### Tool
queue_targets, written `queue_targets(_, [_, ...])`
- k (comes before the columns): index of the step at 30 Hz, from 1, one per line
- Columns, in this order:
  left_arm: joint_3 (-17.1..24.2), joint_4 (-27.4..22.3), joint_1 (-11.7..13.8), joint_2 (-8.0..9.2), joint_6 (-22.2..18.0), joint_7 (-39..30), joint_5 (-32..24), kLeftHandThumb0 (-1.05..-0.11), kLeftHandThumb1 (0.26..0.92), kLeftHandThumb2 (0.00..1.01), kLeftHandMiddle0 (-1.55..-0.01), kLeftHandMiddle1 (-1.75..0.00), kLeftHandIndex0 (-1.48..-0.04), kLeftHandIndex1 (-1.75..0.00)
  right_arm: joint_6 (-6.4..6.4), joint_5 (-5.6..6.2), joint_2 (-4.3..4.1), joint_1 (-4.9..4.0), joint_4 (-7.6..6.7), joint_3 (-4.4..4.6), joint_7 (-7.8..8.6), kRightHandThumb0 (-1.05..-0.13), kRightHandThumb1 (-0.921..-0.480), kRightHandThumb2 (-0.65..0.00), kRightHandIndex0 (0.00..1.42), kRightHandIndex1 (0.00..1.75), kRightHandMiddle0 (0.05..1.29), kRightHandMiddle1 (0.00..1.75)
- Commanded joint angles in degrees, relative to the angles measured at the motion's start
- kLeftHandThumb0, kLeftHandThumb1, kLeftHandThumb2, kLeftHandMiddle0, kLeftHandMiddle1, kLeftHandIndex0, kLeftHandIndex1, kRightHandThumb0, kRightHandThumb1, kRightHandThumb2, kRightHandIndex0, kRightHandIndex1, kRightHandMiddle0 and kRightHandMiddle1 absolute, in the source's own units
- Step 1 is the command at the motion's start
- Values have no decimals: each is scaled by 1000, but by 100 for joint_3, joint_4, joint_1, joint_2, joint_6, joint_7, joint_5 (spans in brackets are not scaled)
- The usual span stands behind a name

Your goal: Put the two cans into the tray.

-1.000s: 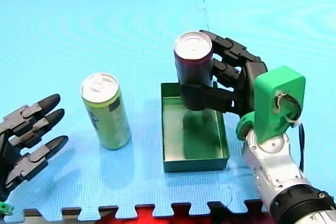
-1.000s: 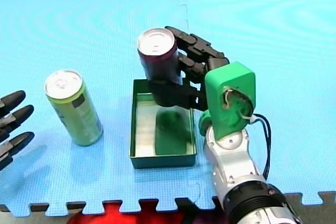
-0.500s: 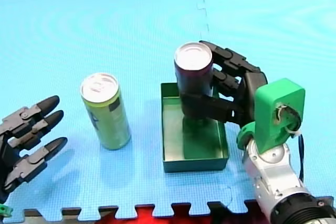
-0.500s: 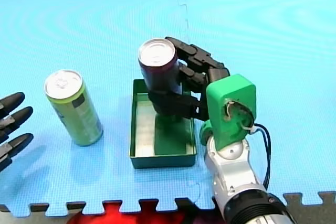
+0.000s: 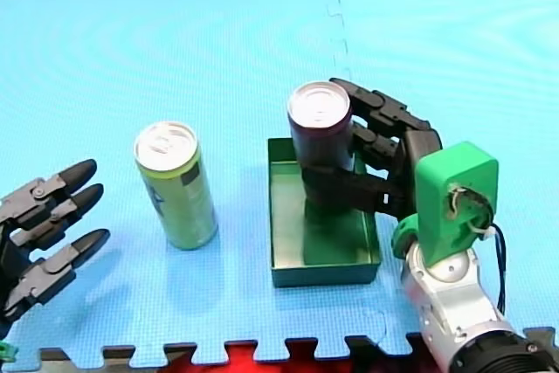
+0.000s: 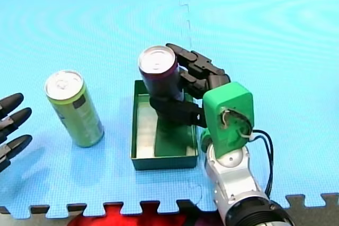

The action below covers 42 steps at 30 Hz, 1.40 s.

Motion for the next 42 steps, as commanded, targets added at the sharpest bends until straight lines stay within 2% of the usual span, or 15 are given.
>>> queue_targets(1, [29, -77, 34, 81, -3, -11, -45, -1048, 840, 0, -705, 0, -753, -1, -222, 66, 474, -124, 92, -70, -8, -368, -755, 0, 1327, 0, 1149, 0])
queue_targets(5, [35, -93, 47, 94, 7, -20, -54, -1048, 839, 0, -705, 0, -753, 0, -249, 147, 455, -177, 216, -151, 78, -366, -754, 0, 1325, 0, 1148, 0])
queue_targets(12, [39, -123, 74, 92, 11, -41, -69, -1048, 840, 0, -706, -1, -752, 0, -342, 509, 491, -318, 543, -439, 495, -367, -753, 0, 1325, 0, 1153, 2])
queue_targets(17, [37, -140, 81, 94, 11, -35, -60, -1048, 841, 0, -706, -1, -752, 0, -420, 633, 485, -410, 688, -558, 681, -368, -752, 0, 1325, 0, 1156, 2])
queue_targets(29, [31, -264, 147, 94, 50, -14, -52, -1048, 840, 0, -706, 0, -755, -1, -457, 599, 477, -521, 857, -655, 684, -375, -749, 0, 1327, 1, 1163, 2])
queue_targets(42, [22, -293, 170, 81, 38, 40, -13, -1048, 842, 1, -711, -2, -757, -2, -549, 555, 485, -569, 891, -701, 658, -374, -749, 0, 1332, 2, 1168, 2])
